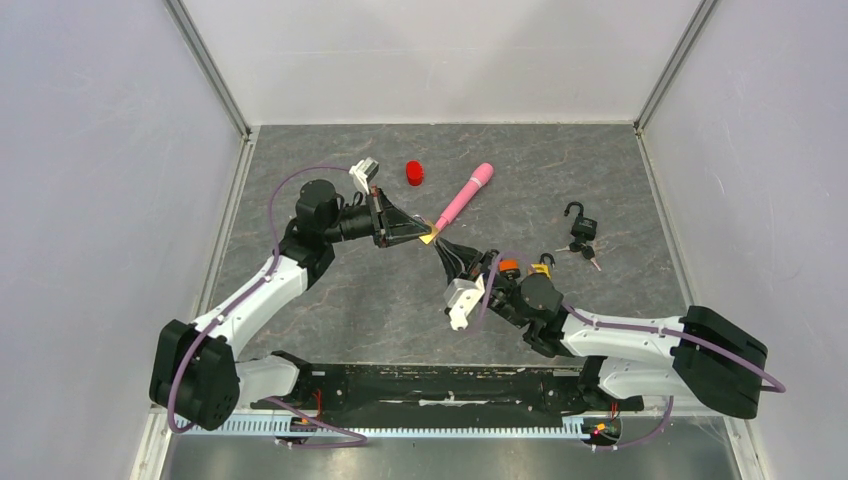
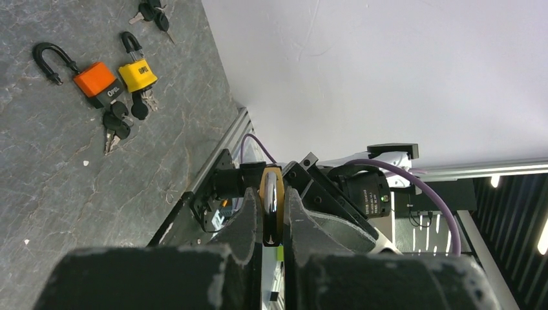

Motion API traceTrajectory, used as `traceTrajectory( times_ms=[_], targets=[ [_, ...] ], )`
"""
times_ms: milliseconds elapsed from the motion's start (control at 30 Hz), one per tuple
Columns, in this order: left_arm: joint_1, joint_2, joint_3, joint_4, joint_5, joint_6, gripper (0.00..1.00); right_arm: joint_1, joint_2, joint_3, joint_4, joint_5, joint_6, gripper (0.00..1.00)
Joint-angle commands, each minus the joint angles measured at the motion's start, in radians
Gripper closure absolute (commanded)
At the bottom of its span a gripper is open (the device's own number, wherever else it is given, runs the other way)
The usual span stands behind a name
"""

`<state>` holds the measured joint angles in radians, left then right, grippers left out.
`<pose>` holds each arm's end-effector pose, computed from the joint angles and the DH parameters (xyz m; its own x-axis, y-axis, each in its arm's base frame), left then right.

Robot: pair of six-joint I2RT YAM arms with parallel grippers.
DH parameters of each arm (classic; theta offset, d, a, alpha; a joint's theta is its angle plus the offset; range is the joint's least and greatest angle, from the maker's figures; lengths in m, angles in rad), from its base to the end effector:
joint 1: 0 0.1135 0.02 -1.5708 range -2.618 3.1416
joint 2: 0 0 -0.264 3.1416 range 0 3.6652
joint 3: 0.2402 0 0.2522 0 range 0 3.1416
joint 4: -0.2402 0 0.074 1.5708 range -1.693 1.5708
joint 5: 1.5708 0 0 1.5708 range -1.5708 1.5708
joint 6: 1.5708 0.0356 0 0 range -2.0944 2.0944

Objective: Unlock with the key

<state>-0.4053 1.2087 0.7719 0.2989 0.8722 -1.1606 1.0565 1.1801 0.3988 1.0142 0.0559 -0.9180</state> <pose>0.2372 -0.1314 0.2978 -0.9221 -0.2461 -0.2985 0.2633 0.1661 -0.9503 0.1209 0.2099 0.2530 0.7383 -0.3057 -0.6013 -0.4216 0.4867 -0.7651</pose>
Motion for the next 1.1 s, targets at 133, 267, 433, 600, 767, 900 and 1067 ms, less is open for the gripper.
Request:
traceTrajectory(
  times_ms=[133, 267, 433, 600, 767, 900, 1067],
  targets=[
    [-0.029, -0.035, 0.067, 0.016, 0.033, 0.066, 0.98, 0.004, 0.012, 0.066, 0.03, 0.037, 0.161, 1.0],
    [-0.045, -0.048, 0.079, 0.017, 0.03, 0.121, 0.98, 0.002, 0.001, 0.078, 0.047, 0.048, 0.342, 1.0],
    [-0.067, -0.087, 0.077, 0.031, 0.01, 0.198, 0.98, -0.016, -0.011, 0.086, 0.073, 0.047, 0.606, 1.0],
    [-0.081, -0.128, 0.048, 0.12, -0.007, 0.209, 0.98, -0.062, -0.001, 0.071, 0.135, 0.027, 0.883, 1.0],
    [-0.081, -0.156, 0.037, 0.052, -0.057, 0.26, 0.98, -0.065, -0.02, 0.05, 0.135, -0.01, 0.869, 0.76],
    [-0.081, -0.164, 0.034, -0.023, -0.104, 0.3, 0.98, -0.065, -0.071, 0.006, 0.125, -0.094, 0.787, 0.52],
    [-0.081, -0.149, 0.042, -0.049, -0.116, 0.298, 0.98, -0.064, -0.108, -0.022, 0.101, -0.071, 0.661, 0.31]
  ],
)
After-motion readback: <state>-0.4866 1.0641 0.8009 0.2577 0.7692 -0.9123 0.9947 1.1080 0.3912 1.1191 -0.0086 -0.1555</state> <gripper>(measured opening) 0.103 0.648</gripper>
